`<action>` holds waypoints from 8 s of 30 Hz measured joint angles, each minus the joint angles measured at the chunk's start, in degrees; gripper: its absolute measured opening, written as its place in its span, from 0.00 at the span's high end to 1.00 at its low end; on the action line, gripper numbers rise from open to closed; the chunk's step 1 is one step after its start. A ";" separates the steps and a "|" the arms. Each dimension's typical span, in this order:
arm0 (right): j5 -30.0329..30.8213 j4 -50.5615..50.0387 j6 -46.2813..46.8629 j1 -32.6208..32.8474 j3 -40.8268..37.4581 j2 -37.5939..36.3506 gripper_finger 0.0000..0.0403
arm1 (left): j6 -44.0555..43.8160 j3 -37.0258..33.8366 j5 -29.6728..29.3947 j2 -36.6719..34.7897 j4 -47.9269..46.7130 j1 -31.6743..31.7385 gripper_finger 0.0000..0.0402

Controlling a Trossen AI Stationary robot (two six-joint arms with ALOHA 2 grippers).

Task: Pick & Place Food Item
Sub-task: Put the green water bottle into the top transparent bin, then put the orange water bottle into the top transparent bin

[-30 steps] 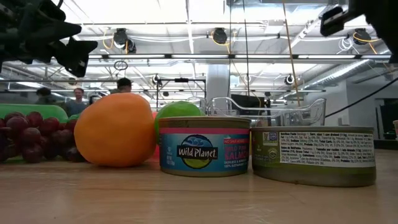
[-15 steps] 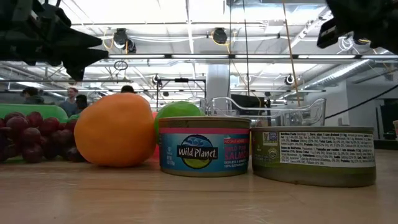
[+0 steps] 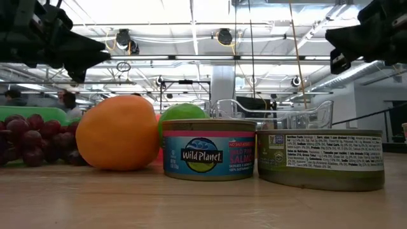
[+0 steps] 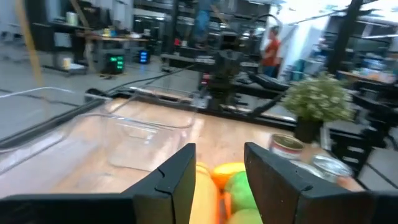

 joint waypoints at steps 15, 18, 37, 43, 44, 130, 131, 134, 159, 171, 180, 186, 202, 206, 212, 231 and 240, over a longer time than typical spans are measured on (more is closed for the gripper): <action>3.32 2.19 0.35 -0.02 0.00 1.38 0.42 | -14.58 46.18 0.04 26.63 -59.82 -8.65 0.32; 3.26 2.17 0.11 -0.02 0.00 1.38 0.32 | -24.01 51.71 2.94 34.76 -71.36 -10.94 0.31; 3.22 1.54 0.02 -0.02 0.02 6.16 0.19 | -37.92 53.17 4.40 59.56 -86.23 -23.33 0.42; 3.21 1.58 0.07 -0.02 0.02 7.07 0.19 | -37.52 52.78 1.28 62.08 -89.07 -22.86 0.41; 3.21 1.58 0.07 -0.02 0.02 7.17 0.20 | -37.66 52.51 0.39 62.18 -88.54 -22.86 0.41; 3.17 1.99 2.83 0.04 0.02 7.83 0.21 | -5.66 69.26 -18.78 57.54 -67.11 -7.06 0.54; 3.17 1.99 3.39 0.04 0.02 7.83 0.21 | -4.34 69.26 -18.79 57.52 -67.07 -6.00 0.54; 3.17 1.99 3.75 0.04 0.02 7.83 0.21 | -0.70 69.26 -18.76 57.54 -67.02 -3.01 0.53; 3.41 1.97 2.65 0.04 0.02 7.81 0.21 | 37.60 69.26 -21.36 60.55 -47.91 16.48 0.53; 5.09 2.22 1.67 0.00 0.02 8.92 0.21 | 46.07 88.77 -10.43 81.73 -50.98 32.01 0.59; 4.95 2.37 1.38 0.00 0.02 9.42 0.21 | 48.71 100.56 -2.13 94.59 -64.09 35.37 0.55; 4.74 2.16 1.38 0.00 0.02 9.42 0.21 | 49.93 100.58 -2.32 98.39 -63.61 35.97 0.57; 4.70 1.54 1.45 0.00 0.00 9.49 0.21 | 46.61 100.65 -13.95 99.58 -62.39 31.93 0.16; 4.70 1.54 1.48 0.00 0.02 9.49 0.21 | 45.10 100.65 -14.94 97.98 -63.29 30.89 0.11; 4.70 1.54 1.54 0.00 0.00 9.49 0.21 | 37.73 100.65 -15.46 89.93 -69.91 28.17 0.13; 4.50 1.99 3.54 0.00 0.02 9.49 0.21 | 3.72 100.65 9.46 63.20 -90.97 8.46 0.16; 4.46 2.02 3.55 0.07 0.02 9.49 0.21 | 2.84 95.20 4.54 62.73 -85.70 1.28 0.16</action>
